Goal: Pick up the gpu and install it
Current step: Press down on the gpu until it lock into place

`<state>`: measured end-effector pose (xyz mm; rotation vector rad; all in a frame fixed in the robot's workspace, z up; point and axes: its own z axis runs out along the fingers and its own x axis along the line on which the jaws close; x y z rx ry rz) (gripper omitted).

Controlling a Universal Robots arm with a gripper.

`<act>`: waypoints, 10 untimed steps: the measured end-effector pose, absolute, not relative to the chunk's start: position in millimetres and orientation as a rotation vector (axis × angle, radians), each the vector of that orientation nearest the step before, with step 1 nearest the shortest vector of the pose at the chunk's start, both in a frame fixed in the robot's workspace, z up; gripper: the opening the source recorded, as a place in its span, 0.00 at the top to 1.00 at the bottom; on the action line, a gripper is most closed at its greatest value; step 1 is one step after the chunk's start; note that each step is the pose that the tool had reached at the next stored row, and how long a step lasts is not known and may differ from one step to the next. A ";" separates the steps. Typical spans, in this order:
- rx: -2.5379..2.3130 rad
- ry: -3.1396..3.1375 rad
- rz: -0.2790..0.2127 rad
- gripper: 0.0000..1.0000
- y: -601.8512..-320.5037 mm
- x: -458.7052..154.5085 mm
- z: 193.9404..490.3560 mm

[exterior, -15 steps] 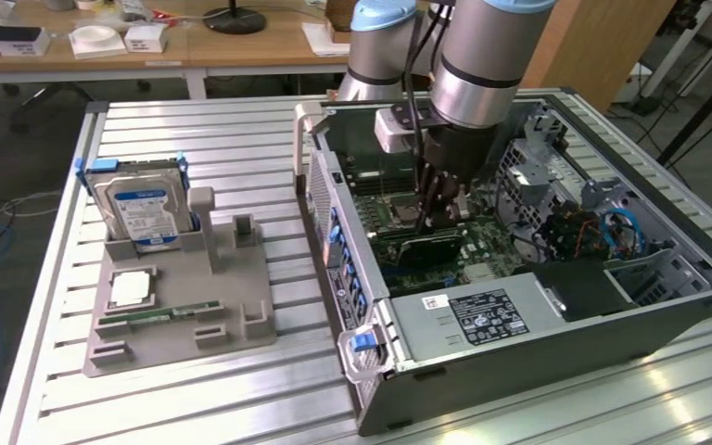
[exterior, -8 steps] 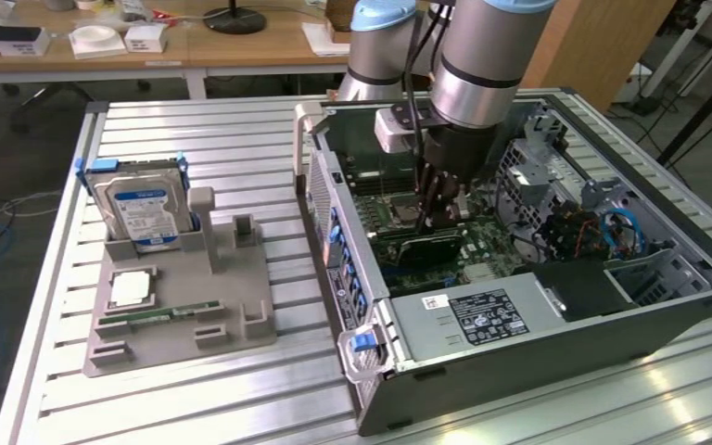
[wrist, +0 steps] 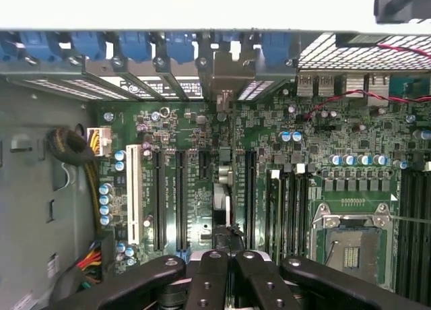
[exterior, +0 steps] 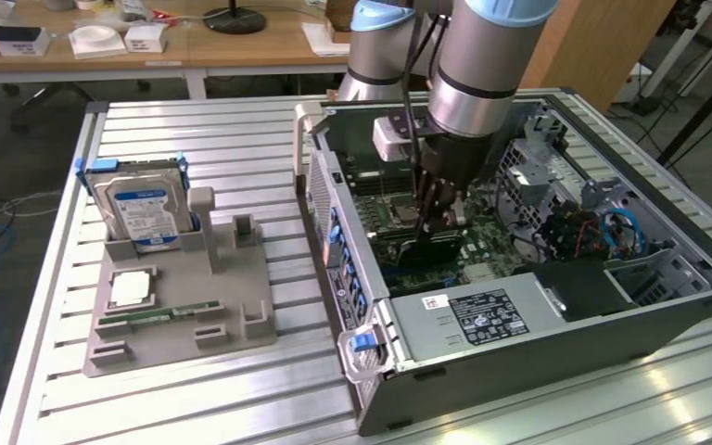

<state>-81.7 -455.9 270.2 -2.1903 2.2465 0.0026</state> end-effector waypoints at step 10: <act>-2.189 2.249 0.002 0.89 -451.5 -81.7 262.2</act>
